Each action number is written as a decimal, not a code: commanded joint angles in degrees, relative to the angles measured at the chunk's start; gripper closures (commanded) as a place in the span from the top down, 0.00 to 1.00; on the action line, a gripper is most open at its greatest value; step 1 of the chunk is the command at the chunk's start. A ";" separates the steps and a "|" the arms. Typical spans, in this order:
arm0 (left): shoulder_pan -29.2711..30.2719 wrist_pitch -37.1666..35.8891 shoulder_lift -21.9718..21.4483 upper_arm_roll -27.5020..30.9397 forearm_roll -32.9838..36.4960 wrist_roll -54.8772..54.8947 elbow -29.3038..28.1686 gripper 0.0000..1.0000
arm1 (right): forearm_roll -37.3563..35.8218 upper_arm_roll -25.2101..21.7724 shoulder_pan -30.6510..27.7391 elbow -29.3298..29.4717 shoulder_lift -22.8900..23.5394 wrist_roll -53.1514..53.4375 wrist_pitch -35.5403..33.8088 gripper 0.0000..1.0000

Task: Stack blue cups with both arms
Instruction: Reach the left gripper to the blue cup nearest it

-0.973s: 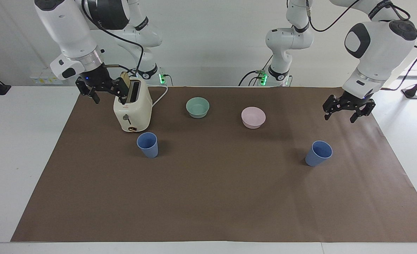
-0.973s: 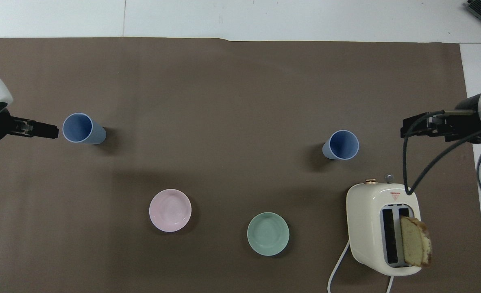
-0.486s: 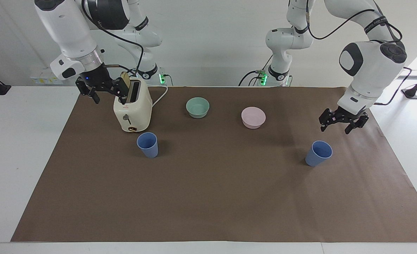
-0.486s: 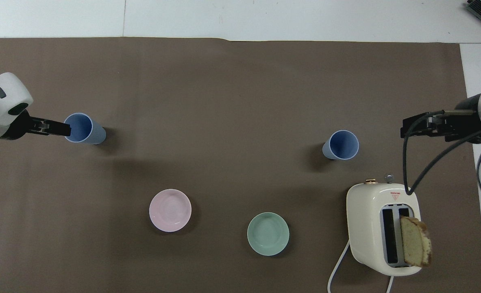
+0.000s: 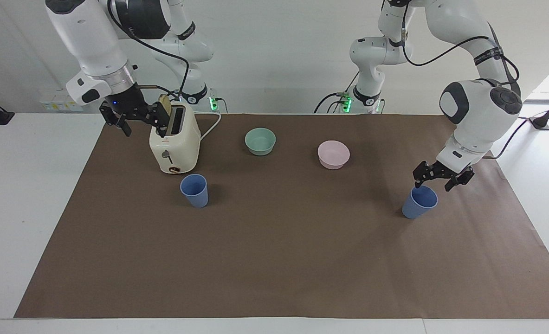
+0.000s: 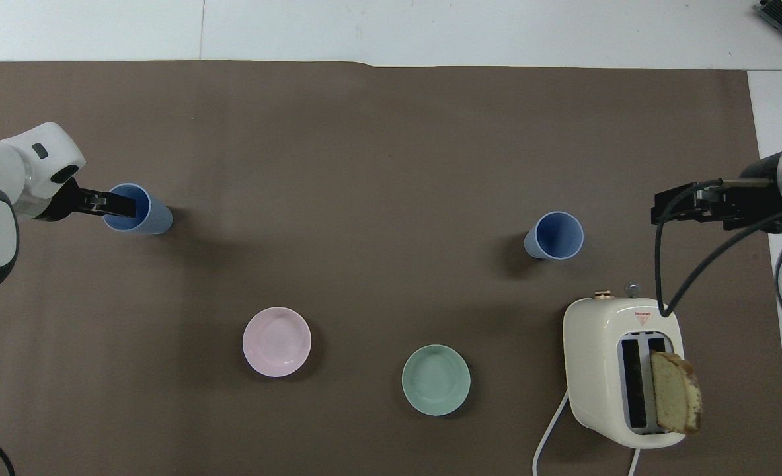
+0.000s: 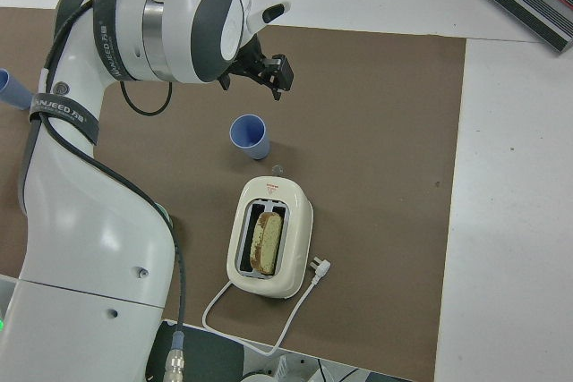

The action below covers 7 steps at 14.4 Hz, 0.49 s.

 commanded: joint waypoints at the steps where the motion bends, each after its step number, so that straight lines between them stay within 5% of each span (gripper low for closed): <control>1: 1.27 3.53 0.94 -0.25 -0.85 2.19 -1.18 0.86 | 0.72 0.36 -0.72 -0.43 -0.56 0.35 -0.58 1.00; 4: 2.32 5.47 1.38 -0.25 -0.93 5.34 -1.27 0.63 | 0.72 0.36 -0.72 -0.43 -0.56 0.35 -0.49 1.00; 7: 2.16 8.27 3.32 -0.34 -0.94 5.71 -2.32 0.59 | 0.72 0.36 -0.72 -0.43 -0.56 0.35 -0.49 1.00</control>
